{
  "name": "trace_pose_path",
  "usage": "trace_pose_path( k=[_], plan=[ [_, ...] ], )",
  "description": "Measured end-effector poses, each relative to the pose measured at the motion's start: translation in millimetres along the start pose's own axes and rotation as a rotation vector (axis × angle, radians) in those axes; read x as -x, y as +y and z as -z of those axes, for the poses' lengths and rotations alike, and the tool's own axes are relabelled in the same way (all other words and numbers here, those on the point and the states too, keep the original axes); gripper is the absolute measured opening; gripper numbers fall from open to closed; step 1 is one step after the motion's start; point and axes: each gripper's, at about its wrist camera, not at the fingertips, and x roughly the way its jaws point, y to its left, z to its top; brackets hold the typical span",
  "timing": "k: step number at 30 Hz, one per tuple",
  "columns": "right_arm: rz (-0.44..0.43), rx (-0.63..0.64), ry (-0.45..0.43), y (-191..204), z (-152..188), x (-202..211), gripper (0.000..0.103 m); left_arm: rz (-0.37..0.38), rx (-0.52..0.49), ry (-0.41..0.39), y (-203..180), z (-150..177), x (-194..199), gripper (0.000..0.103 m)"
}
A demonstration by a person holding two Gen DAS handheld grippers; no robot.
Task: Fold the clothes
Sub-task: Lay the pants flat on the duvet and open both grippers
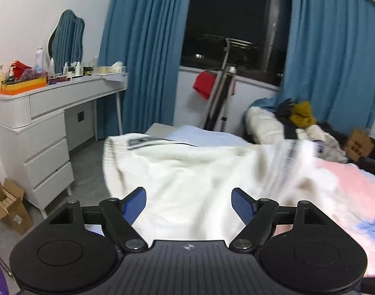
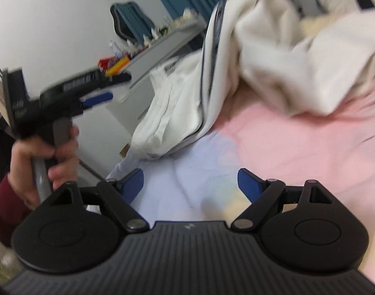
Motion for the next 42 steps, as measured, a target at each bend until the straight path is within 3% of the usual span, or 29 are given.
trace_pose_path(
  k=[5,9,13,17,20,24,29,32,34,36,38,40,42],
  plan=[
    [0.113,0.1,-0.115,-6,2,63,0.086,0.054,0.0,-0.046,-70,24,47,0.079],
    [0.173,0.123,-0.194,-21,7,104,0.086,0.062,-0.016,-0.082,-117,38,62,0.084],
    [0.178,0.001,-0.229,-52,3,130,0.086,0.045,-0.058,-0.082,-145,44,52,0.084],
    [0.128,-0.217,-0.252,-95,-14,138,0.086,-0.011,-0.103,-0.082,-157,46,27,0.084],
    [0.084,-0.367,-0.255,-126,-30,127,0.087,-0.053,-0.137,-0.082,-166,48,8,0.084],
    [0.047,-0.551,-0.248,-165,-56,90,0.087,-0.059,-0.119,-0.082,-151,53,-18,0.084],
    [0.079,-0.777,-0.292,-215,-80,35,0.087,-0.03,-0.067,-0.076,-127,53,-42,0.084],
    [0.148,-0.86,-0.296,-244,-89,-5,0.086,-0.008,-0.054,-0.092,-116,56,-54,0.084],
    [0.182,-0.91,-0.293,-260,-92,-28,0.082,0.012,-0.039,-0.093,-109,57,-63,0.084],
    [0.199,-0.944,-0.308,-272,-96,-45,0.07,0.046,-0.007,-0.066,-101,60,-73,0.084],
    [0.201,-0.922,-0.336,-274,-102,-55,0.064,0.08,0.024,-0.039,-93,63,-83,0.084],
    [0.216,-0.874,-0.332,-273,-115,-61,0.034,0.081,0.023,-0.035,-88,64,-87,0.084],
    [0.25,-0.791,-0.338,-265,-140,-54,0.022,0.074,0.012,-0.037,-85,65,-90,0.084]
  ],
)
